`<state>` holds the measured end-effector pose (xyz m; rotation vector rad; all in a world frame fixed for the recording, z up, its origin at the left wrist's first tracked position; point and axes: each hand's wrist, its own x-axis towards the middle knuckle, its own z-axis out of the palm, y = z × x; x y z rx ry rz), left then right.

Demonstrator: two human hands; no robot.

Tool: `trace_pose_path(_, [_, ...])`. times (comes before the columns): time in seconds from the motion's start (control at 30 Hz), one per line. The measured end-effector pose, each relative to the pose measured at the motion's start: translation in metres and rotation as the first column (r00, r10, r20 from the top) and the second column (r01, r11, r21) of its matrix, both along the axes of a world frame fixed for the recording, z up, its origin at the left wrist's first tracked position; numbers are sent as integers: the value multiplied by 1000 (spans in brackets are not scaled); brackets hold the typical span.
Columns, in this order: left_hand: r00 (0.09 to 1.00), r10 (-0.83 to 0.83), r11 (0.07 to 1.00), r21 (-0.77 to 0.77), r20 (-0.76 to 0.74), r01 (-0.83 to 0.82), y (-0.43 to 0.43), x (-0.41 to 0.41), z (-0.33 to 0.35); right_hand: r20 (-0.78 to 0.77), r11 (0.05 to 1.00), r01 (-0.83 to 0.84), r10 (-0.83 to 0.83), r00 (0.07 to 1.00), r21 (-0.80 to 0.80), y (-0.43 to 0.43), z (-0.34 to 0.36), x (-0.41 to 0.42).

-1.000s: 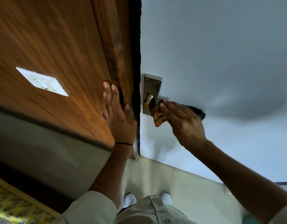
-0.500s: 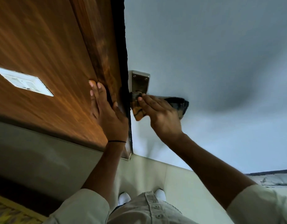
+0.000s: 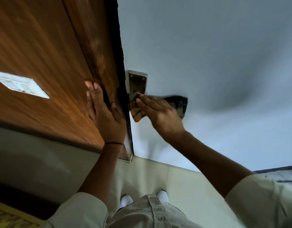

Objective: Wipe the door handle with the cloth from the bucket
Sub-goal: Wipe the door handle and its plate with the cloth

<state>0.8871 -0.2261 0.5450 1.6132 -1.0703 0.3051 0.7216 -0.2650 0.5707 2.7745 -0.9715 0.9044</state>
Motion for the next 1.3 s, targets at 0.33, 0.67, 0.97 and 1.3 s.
trace_pose_path(0.33, [994, 16, 998, 55, -113, -10, 3, -11, 9, 115, 998, 55, -55, 992, 11, 4, 0, 17])
trace_pose_path(0.67, [985, -104, 989, 94, -140, 118, 24, -3, 24, 655, 791, 6, -510, 558, 611, 47, 7, -33])
trace_pose_path(0.97, [736, -208, 916, 137, -644, 378, 60, -31, 44, 485, 445, -479, -873, -44, 757, 78, 7, -39])
trace_pose_path(1.3, [388, -348, 732, 12, -853, 682, 67, -80, 62, 602, 694, -35, -597, 529, 719, 63, 35, -1])
